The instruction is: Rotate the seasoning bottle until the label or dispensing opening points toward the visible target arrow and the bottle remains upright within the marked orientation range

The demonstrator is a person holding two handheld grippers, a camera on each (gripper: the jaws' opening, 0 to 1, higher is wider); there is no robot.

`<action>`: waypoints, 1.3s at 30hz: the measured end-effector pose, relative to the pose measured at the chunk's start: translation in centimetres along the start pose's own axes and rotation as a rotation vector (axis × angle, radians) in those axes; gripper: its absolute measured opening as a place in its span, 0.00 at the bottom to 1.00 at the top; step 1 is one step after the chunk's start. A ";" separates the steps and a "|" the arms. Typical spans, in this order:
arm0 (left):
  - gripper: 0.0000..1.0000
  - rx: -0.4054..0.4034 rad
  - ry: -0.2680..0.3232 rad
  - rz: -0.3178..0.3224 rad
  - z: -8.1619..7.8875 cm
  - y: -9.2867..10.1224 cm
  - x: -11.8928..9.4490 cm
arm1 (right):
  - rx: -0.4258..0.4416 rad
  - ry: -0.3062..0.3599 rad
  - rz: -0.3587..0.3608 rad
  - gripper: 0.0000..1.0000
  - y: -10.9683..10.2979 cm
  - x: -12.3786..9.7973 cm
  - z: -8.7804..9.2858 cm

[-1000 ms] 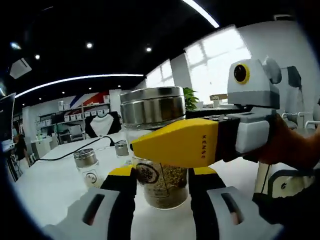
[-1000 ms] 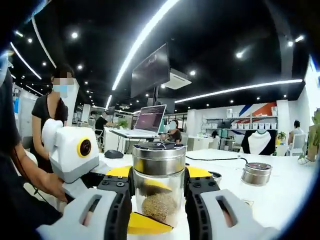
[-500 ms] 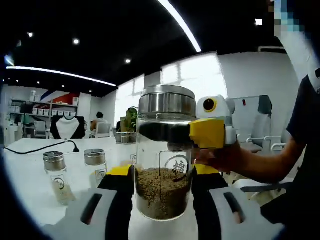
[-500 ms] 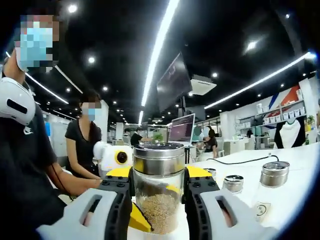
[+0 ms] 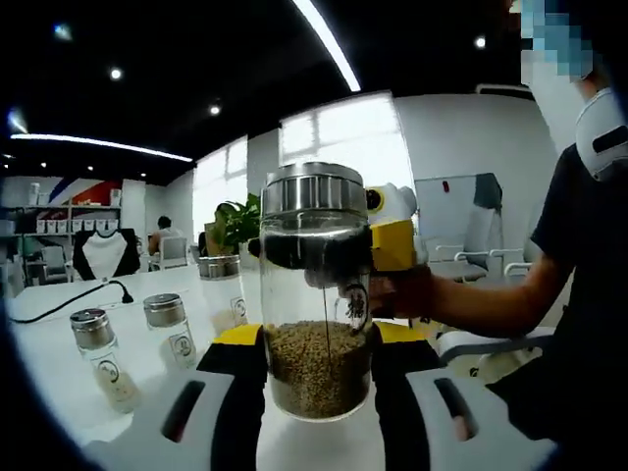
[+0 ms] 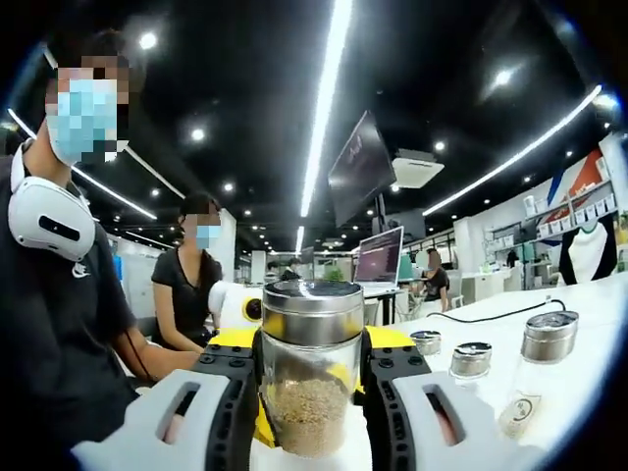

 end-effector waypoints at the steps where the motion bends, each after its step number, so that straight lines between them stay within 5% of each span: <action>1: 0.43 0.025 -0.019 -0.062 0.3 -0.4 0.1 | 0.006 -0.016 0.042 0.36 0.3 0.1 0.2; 12: 0.43 0.116 -0.070 -0.434 1.5 -2.1 0.3 | -0.057 -0.118 0.398 0.36 1.1 2.1 1.0; 14: 0.43 0.094 -0.085 -0.404 1.9 -2.0 0.3 | -0.055 -0.127 0.392 0.36 1.0 2.4 1.3; 17: 0.43 0.022 -0.033 -0.323 1.8 -1.9 0.3 | -0.046 -0.114 0.388 0.36 1.3 2.0 1.3; 24: 0.43 0.009 0.013 -0.148 0.5 -1.5 0.0 | 0.001 -0.091 0.237 0.36 1.4 0.8 -0.1; 27: 0.43 0.018 0.000 -0.166 0.7 -1.4 0.1 | 0.017 -0.102 0.230 0.36 1.6 0.8 0.3; 31: 0.43 0.126 -0.065 -0.299 1.5 -1.6 0.4 | 0.042 -0.079 0.300 0.38 1.4 1.4 1.2; 33: 0.43 0.076 -0.095 -0.315 1.9 -1.7 0.6 | 0.005 -0.109 0.344 0.38 1.4 1.7 1.6; 36: 0.43 -0.020 -0.053 -0.308 2.0 -1.8 0.7 | -0.042 -0.106 0.382 0.38 1.1 2.3 1.6; 39: 0.43 -0.026 -0.053 -0.298 2.0 -2.1 0.5 | -0.080 -0.126 0.405 0.38 1.1 2.6 1.5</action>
Point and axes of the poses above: the point that each gripper's makers call its tool centre point, and the gripper's own axes: x roughly forward along the fingers, y roughly to its right, z roughly out of its underside, the point moved 7 cm from there along -x, roughly backward along the fingers, and after that the axes turned 2 degrees about y, right-handed, at the moved point
